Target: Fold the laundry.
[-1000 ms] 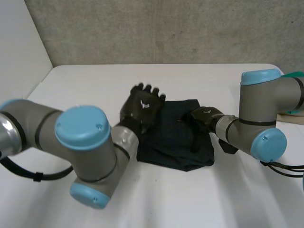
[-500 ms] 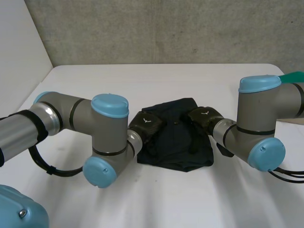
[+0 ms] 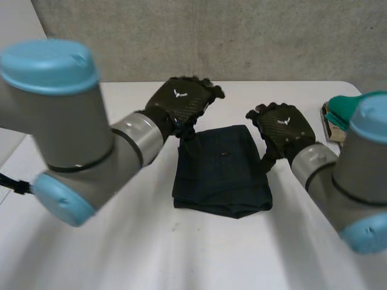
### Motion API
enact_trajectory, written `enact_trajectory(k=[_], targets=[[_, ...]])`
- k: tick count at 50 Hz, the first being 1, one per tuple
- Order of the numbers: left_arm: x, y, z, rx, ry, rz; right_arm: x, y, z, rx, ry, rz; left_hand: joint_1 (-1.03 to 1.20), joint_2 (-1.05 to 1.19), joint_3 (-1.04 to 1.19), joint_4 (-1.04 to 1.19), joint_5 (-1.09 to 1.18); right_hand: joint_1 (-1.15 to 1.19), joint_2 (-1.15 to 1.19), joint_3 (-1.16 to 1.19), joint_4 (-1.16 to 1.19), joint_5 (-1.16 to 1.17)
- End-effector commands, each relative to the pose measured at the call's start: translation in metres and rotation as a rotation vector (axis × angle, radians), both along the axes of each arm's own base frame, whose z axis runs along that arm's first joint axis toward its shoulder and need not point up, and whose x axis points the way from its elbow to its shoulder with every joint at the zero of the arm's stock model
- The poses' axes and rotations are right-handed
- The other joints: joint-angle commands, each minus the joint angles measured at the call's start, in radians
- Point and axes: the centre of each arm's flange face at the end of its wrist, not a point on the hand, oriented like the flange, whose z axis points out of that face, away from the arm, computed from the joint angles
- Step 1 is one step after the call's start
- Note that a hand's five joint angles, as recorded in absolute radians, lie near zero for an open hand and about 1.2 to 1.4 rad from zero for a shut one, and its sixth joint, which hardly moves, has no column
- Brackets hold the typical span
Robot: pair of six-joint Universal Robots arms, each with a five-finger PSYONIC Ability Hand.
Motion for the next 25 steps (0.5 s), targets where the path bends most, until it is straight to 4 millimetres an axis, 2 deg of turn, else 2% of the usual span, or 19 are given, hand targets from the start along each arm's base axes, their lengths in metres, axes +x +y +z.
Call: enact_trajectory(k=[1,7,15,25], targets=[[0.023,0.008,0.022,0.108,0.028,-0.143,0.006,0.052,-0.038,0.044,0.042,0.090,-0.036,-0.018,-0.026,-0.021,-0.010,-0.016,-0.041,-0.032,-0.060,-0.067],[0.025,0.010,0.025,0.126,0.044,-0.149,0.011,0.054,-0.068,0.023,0.077,0.104,-0.030,-0.012,-0.020,-0.015,-0.004,-0.016,-0.041,-0.032,-0.060,-0.067],[0.025,0.010,0.023,0.133,0.042,-0.150,0.016,0.047,-0.096,-0.002,0.175,0.130,-0.030,-0.012,-0.020,-0.015,-0.004,-0.016,-0.041,-0.032,-0.060,-0.067],[0.024,0.011,0.020,0.142,0.038,-0.151,0.024,0.032,-0.105,-0.039,0.185,0.124,-0.027,-0.009,-0.017,-0.012,-0.001,-0.016,-0.041,-0.032,-0.060,-0.067]])
